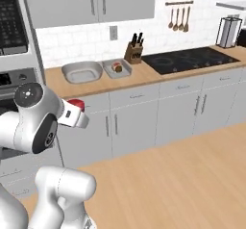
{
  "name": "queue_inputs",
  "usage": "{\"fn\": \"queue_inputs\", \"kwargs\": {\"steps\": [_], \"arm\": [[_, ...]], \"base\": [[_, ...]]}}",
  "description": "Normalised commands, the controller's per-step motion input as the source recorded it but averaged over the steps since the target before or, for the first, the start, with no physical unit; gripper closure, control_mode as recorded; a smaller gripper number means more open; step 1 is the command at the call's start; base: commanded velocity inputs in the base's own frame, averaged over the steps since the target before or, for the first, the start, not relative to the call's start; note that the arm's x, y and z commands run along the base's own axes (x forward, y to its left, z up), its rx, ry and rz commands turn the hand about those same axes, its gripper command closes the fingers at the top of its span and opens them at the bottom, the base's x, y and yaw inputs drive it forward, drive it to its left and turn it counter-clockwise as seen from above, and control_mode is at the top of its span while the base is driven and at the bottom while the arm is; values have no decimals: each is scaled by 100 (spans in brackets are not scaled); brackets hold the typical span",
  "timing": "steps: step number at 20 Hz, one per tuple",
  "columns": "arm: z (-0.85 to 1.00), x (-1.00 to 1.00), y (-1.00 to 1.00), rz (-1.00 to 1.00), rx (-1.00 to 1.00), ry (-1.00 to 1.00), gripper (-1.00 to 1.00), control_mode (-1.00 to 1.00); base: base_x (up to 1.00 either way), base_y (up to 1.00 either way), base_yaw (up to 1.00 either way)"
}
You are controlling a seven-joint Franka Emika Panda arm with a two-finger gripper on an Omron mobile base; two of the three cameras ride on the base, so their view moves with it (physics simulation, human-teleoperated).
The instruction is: Place one avocado and one steak in each tupperware on the nearby counter, to pack two identical lunches.
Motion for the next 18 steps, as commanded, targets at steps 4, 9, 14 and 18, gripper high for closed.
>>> {"fn": "queue_inputs", "kwargs": {"steps": [4, 9, 14, 18], "arm": [[0, 0, 0, 0, 0, 0, 100, 100], [0, 0, 0, 0, 0, 0, 100, 100], [0, 0, 0, 0, 0, 0, 100, 100], [0, 0, 0, 0, 0, 0, 100, 100]], "base": [[100, -21, 5], [99, -16, 32], [91, -2, 53], [100, -41, 35]]}}
